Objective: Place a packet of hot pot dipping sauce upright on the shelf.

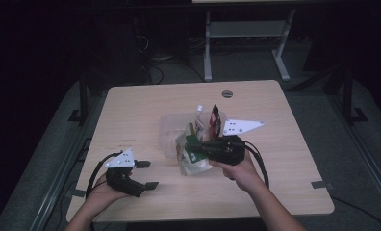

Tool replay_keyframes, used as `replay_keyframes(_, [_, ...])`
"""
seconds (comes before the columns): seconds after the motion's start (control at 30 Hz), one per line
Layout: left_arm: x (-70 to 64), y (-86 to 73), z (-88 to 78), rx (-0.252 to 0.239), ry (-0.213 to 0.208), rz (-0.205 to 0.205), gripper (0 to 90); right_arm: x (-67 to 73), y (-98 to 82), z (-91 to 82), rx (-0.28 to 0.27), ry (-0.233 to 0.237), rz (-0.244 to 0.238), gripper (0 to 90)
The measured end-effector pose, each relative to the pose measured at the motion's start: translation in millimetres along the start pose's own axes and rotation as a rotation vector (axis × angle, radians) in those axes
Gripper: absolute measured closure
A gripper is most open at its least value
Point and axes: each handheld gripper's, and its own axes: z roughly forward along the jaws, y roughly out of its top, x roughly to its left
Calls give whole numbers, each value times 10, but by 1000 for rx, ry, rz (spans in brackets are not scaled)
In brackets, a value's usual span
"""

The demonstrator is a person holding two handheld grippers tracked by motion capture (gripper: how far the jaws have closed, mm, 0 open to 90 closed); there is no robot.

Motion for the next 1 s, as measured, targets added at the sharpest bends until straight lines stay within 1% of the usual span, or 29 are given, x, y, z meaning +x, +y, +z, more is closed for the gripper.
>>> replay_keyframes(0.03, [4, 2, -1, 11, 0, 9, 179, -9, 36, 11, -5, -1, 2, 899])
replay_keyframes(0.17, [1, -3, 19, 15, -4, 10, 179, -45, 181, 69, -17, -11, -14, 899])
replay_keyframes(0.23, [1, -8, 25, 18, -8, 10, 179, -60, 256, 104, -14, -19, -25, 899])
replay_keyframes(0.27, [5, -10, 28, 22, -7, 18, 178, -70, 288, 125, -17, -22, -30, 899])
replay_keyframes(0.3, [1, -14, 33, 23, -8, 12, 178, -83, 325, 151, -19, -28, -33, 899])
replay_keyframes(0.37, [3, -15, 37, 31, -9, 21, 176, -104, 374, 193, -16, -34, -25, 899])
replay_keyframes(0.5, [-5, -16, 50, 32, -12, 19, 175, -171, 427, 292, -15, -56, -32, 899])
replay_keyframes(0.57, [-4, -18, 52, 38, -15, 24, 174, -208, 432, 349, -17, -63, -25, 899])
replay_keyframes(0.7, [3, -21, 54, 48, -17, 28, 172, -300, 398, 464, -22, -87, 5, 899])
replay_keyframes(0.77, [1, -22, 56, 51, -17, 26, 172, -343, 376, 524, -19, -104, 17, 899])
replay_keyframes(0.97, [7, -25, 56, 50, -19, 31, 172, -459, 316, 657, -8, -124, 49, 898])
replay_keyframes(1.0, [8, -26, 56, 52, -19, 31, 172, -475, 304, 677, -2, -133, 50, 898])
